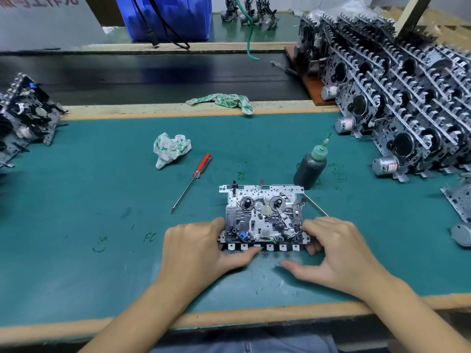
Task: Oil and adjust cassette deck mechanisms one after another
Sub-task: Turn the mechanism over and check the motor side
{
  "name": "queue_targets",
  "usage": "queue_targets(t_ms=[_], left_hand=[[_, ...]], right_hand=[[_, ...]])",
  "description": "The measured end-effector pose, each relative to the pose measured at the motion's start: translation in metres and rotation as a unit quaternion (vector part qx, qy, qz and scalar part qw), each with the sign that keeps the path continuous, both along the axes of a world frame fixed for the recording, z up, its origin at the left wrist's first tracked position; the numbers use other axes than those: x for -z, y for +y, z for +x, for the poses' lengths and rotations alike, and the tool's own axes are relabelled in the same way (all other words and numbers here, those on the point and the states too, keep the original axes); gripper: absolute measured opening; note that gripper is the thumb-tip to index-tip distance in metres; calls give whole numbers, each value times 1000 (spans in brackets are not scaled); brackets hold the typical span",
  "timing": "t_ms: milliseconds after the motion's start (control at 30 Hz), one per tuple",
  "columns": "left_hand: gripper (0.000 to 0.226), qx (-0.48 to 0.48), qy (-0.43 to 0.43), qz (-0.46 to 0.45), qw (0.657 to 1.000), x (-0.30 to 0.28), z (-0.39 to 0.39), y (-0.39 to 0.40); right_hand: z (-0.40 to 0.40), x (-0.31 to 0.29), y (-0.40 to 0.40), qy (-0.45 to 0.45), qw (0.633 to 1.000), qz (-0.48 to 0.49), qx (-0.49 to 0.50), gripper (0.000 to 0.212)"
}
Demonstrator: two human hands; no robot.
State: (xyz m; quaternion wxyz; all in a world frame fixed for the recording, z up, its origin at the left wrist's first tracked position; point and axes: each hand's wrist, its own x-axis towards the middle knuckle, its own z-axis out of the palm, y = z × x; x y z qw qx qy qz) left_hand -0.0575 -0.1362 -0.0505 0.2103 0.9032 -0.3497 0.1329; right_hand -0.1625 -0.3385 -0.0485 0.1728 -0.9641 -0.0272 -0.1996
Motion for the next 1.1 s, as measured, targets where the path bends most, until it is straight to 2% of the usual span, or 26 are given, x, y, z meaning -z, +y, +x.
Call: queue_targets(t_ms=[167,333,500,600,700,733,800,900,1000,1100], left_hand=[[72,59,6,23,998,-2,4,6],[68,119,-6,29,992,-1,3,9],[68,70,3,34,997,-3,1,6],[69,69,3,26,997,-4,1,7],[64,69,20,-1,997,-9,2,10],[60,72,27,-25,997,-12,1,11],[57,85,61,-103,989,-19,0,15],[64,81,127,-214,965,-28,0,14],[73,33,197,-269,942,-34,0,6],[73,3,229,-241,943,-35,4,4]], right_hand=[[1,0,3,-8,1000,-8,23,42],[1,0,4,-5,998,-18,63,58],[2,0,2,-19,999,-13,36,51],[0,-2,1,-20,999,-43,10,50],[0,-6,2,-1,1000,-26,-3,51],[0,-9,2,12,1000,1,-11,50],[-1,-14,5,35,992,124,-14,47],[2,-24,13,57,939,338,39,53],[10,-33,18,83,904,409,94,66],[14,-35,20,120,895,416,105,70]])
